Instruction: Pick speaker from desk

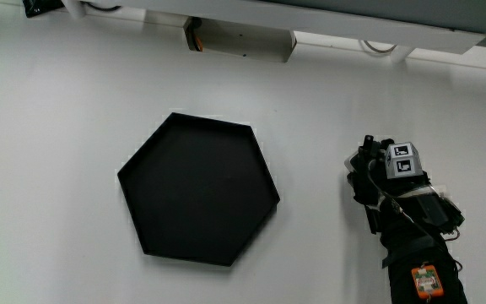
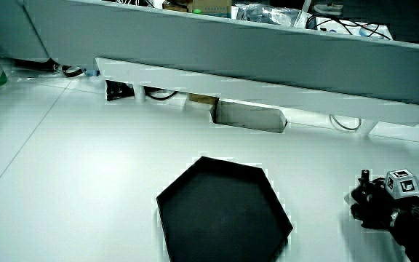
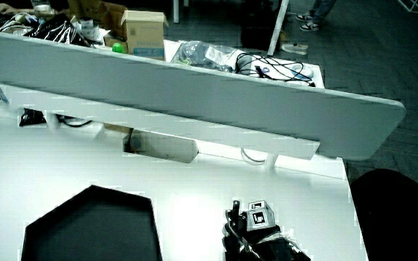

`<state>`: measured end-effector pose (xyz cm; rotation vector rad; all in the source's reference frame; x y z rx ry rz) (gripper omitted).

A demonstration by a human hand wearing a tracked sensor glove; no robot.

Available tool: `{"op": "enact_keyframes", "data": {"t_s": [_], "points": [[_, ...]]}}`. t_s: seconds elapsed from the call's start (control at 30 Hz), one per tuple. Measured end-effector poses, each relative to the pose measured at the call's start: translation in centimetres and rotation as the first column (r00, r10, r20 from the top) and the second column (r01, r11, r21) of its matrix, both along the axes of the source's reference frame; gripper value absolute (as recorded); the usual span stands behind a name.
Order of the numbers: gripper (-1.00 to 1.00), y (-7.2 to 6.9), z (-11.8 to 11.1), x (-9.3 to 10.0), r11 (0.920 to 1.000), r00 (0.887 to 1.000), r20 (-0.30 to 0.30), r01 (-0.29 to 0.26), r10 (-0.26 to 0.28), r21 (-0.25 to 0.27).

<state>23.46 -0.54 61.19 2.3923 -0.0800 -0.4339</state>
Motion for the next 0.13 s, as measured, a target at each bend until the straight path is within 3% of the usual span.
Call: {"op": "enact_keyframes", "data": {"t_s": [0.13], "points": [[1.0, 0.6, -1.4, -2.0, 0.9974, 0.996, 0.072, 0.046, -0.05, 0.057]]}}
